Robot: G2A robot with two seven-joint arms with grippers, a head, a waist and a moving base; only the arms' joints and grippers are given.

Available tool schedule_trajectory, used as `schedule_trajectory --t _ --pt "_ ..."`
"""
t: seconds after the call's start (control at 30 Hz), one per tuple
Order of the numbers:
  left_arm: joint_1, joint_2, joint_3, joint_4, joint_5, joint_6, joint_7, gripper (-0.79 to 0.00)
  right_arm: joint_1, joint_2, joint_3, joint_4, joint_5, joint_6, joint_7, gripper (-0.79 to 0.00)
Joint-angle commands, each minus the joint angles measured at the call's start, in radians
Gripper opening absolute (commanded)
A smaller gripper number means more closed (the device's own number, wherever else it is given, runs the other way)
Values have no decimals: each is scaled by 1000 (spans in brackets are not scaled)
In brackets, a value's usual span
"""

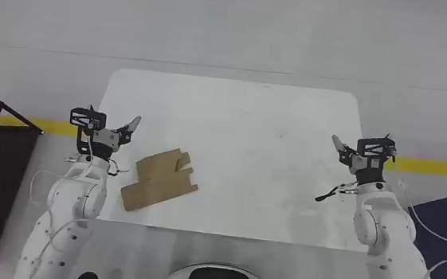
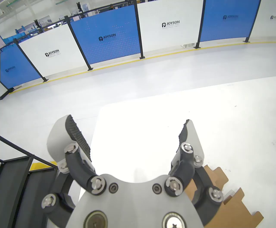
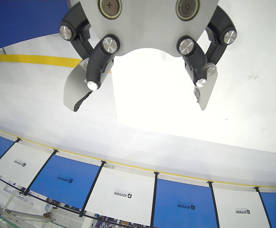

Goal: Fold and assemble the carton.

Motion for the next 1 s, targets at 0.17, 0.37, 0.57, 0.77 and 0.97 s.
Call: schedule_trajectory --t 0.17,0.37,0.57,0.77,0.97 --pt "7 6 -44 26 37 -19 26 0 0 0 0 0 0 0 0 0" --pt "70 45 -208 108 -43 -562 97 0 0 0 0 0 0 0 0 0" --pt "76 70 -283 179 -32 -858 149 0 0 0 0 0 0 0 0 0" --pt "76 70 -283 179 -32 -858 149 0 0 0 0 0 0 0 0 0" --pt "125 77 -229 82 293 -767 194 0 0 0 0 0 0 0 0 0"
